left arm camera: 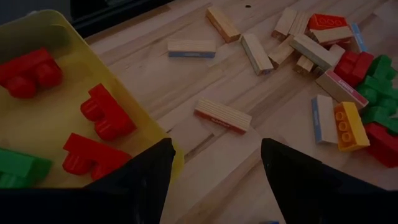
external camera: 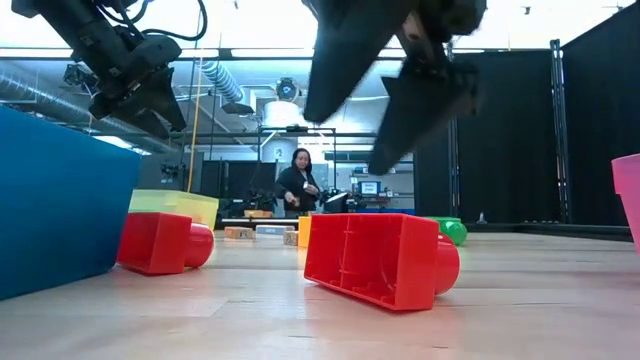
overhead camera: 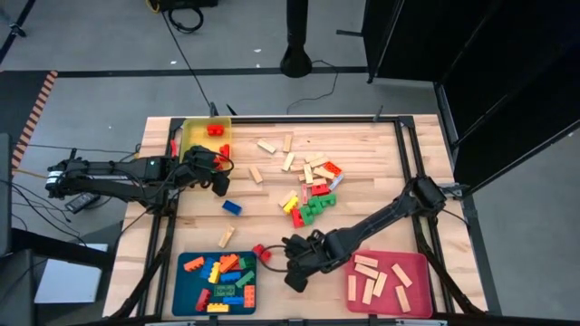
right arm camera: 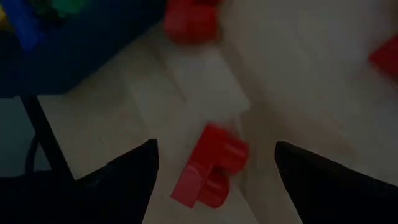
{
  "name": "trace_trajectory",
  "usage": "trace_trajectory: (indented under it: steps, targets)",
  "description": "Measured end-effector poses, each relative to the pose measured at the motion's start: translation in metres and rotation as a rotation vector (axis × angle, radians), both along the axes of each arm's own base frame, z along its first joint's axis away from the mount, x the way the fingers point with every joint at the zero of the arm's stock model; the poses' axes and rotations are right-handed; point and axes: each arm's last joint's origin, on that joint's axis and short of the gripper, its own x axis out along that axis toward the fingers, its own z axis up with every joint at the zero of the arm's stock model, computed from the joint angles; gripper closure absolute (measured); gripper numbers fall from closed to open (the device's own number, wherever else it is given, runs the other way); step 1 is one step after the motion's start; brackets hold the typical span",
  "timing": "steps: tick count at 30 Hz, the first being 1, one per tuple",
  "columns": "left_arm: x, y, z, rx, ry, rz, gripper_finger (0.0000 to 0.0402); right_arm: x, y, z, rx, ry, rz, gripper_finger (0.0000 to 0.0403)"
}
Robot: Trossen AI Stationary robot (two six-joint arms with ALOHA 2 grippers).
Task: Sort blocks by size
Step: Put the round orange game piece into the yellow bin
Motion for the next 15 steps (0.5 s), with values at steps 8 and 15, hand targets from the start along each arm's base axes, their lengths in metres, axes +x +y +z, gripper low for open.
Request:
trace_trajectory:
  steps: [8, 15]
  targets:
    - [0.0, 0.0, 0.0, 0.006, 0.006, -0.007, 0.0149, -0.007, 0.009, -0.024, 0.051, -0.036, -0.032, 0.0073]
    - [0.0, 0.0, 0.0, 0.019, 0.018, -0.023, 0.0149, -0.012, 0.003, -0.047, 0.059, -0.051, -0.04, 0.0086]
